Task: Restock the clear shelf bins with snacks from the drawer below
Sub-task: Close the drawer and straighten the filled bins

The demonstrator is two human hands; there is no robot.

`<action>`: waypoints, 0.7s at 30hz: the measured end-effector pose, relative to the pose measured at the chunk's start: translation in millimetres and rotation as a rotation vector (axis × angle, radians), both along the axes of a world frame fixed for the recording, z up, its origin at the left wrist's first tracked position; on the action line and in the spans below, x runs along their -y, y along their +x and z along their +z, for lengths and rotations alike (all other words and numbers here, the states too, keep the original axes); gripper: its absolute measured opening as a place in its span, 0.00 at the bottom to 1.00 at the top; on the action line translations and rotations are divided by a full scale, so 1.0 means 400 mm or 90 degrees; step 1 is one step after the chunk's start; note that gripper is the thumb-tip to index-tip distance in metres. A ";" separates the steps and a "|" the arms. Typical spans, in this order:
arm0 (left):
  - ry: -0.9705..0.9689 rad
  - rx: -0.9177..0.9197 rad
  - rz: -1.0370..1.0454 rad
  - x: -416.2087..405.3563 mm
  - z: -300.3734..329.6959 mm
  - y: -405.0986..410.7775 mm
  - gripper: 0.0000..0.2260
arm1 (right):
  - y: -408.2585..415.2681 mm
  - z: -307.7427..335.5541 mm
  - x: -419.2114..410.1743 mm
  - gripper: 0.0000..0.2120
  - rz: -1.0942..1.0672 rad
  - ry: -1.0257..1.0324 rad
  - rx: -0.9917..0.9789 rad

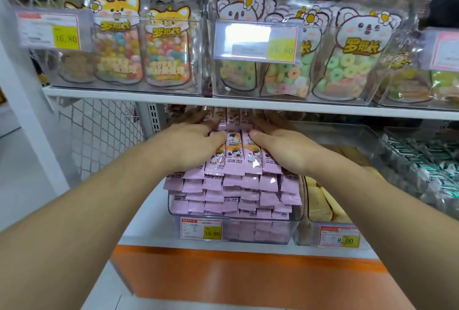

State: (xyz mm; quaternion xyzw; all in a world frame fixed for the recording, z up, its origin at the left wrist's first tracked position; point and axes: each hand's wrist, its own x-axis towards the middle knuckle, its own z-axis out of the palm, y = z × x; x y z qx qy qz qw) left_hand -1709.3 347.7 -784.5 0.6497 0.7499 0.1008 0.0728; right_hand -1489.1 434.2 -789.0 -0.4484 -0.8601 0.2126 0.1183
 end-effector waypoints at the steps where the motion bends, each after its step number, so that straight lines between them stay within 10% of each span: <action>1: 0.005 0.005 0.001 0.001 -0.002 -0.002 0.30 | -0.002 -0.001 -0.002 0.28 0.001 0.004 0.008; 21: 0.000 -0.003 0.022 0.011 0.010 0.005 0.35 | -0.013 0.004 -0.010 0.28 0.019 0.013 0.029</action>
